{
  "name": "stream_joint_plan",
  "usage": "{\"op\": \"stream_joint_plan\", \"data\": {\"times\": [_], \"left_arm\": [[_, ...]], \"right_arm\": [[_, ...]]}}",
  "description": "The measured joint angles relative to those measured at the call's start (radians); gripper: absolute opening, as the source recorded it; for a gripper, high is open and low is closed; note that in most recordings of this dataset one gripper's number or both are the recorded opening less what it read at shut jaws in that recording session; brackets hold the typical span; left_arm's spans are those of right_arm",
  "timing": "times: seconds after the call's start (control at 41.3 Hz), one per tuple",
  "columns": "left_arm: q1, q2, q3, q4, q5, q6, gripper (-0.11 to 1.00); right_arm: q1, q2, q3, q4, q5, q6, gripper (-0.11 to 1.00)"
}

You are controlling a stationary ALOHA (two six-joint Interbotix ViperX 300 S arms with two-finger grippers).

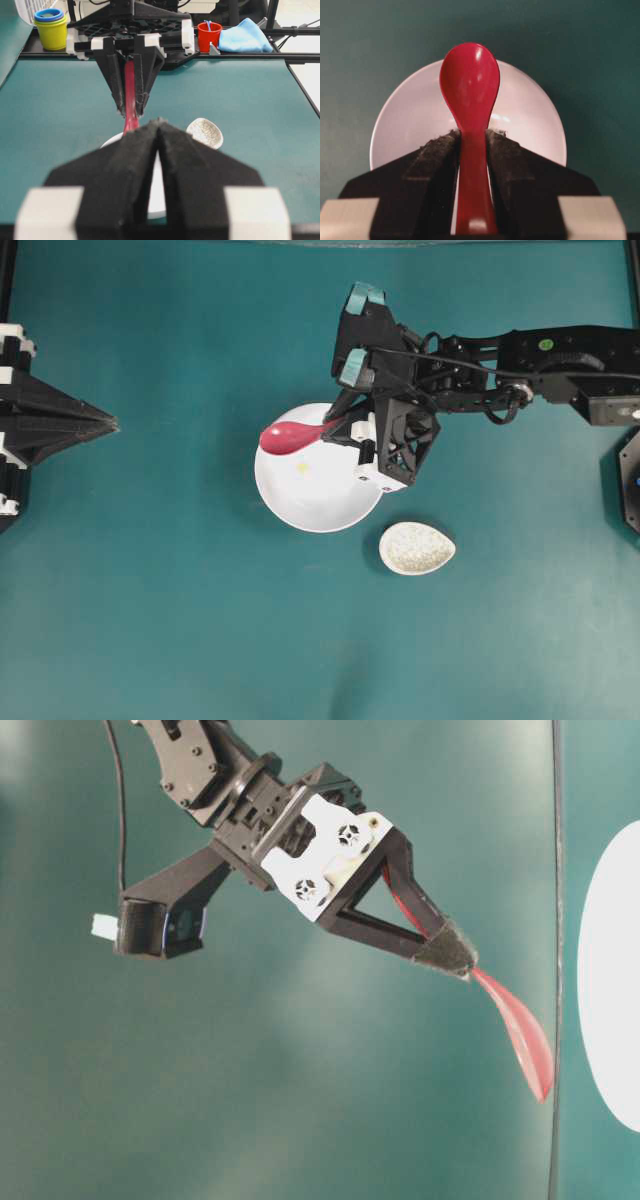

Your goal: Scoop the yellow hexagonal prism block from the bowl with a spoon using the right arm.

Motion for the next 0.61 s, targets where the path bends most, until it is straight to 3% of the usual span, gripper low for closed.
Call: {"op": "stream_joint_plan", "data": {"times": [0.145,0.339,0.606], "left_arm": [[0.000,0.000,-0.002,0.000,0.000,0.000,0.06],[0.000,0.000,0.000,0.000,0.002,0.000,0.06],[0.000,0.000,0.000,0.000,0.005,0.002,0.06]], "right_arm": [[0.000,-0.018,-0.006,0.000,0.064,0.002,0.24],[0.000,-0.058,-0.043,-0.002,0.241,0.006,0.24],[0.000,-0.063,-0.054,-0.003,0.440,0.074,0.24]]}}
